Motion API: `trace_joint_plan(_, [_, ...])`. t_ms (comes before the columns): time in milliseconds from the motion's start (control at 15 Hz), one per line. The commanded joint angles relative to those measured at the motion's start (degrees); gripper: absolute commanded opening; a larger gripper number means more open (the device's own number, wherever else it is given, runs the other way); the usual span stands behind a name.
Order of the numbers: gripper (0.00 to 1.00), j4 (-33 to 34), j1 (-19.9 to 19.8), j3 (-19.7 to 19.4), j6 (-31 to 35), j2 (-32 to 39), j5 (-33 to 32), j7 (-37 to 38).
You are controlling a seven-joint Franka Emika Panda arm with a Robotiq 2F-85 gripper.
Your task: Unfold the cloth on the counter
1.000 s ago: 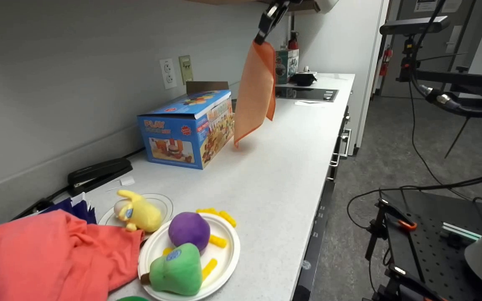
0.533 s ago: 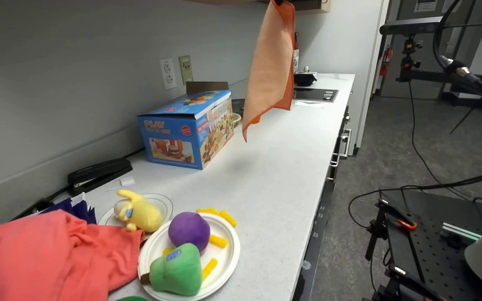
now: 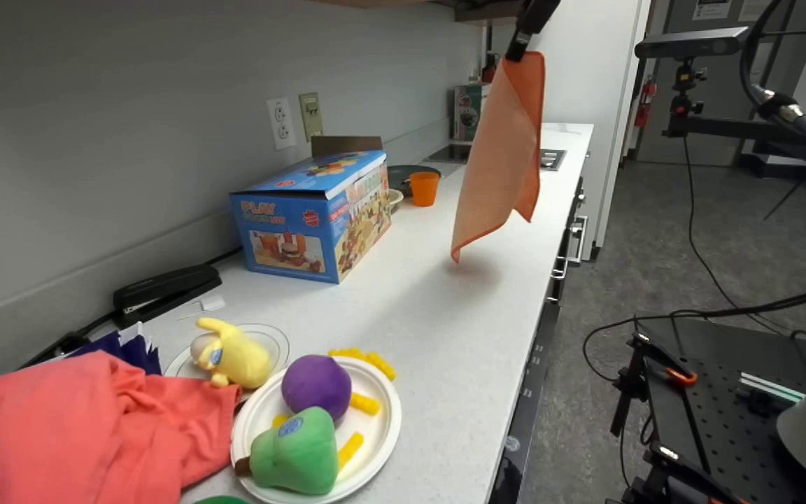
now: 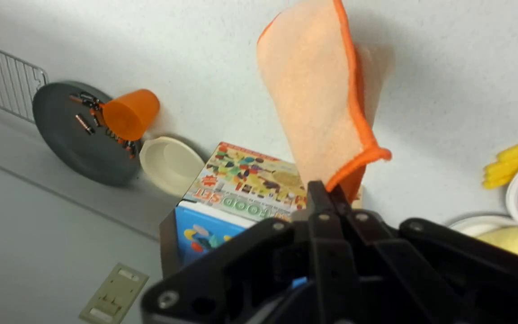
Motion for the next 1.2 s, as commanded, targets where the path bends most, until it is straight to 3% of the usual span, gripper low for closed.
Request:
trace_joint_plan(0, [0.00,-0.4,1.5,-1.1,-8.4,-4.4,-2.0,-5.7])
trace_joint_plan(400, [0.00,-0.2,2.6,-2.6,-17.3,-10.1,-3.9,-12.0])
trace_joint_plan(600, [0.00,1.4,3.6,-3.7,-18.5,-7.8,-2.9,-14.2])
trace_joint_plan(867, [0.00,2.4,4.7,-2.8,-16.9,-0.6,-4.0,-13.7])
trace_joint_plan(1133, [0.00,1.9,5.0,1.8,-7.2,8.7,-9.5,-8.6])
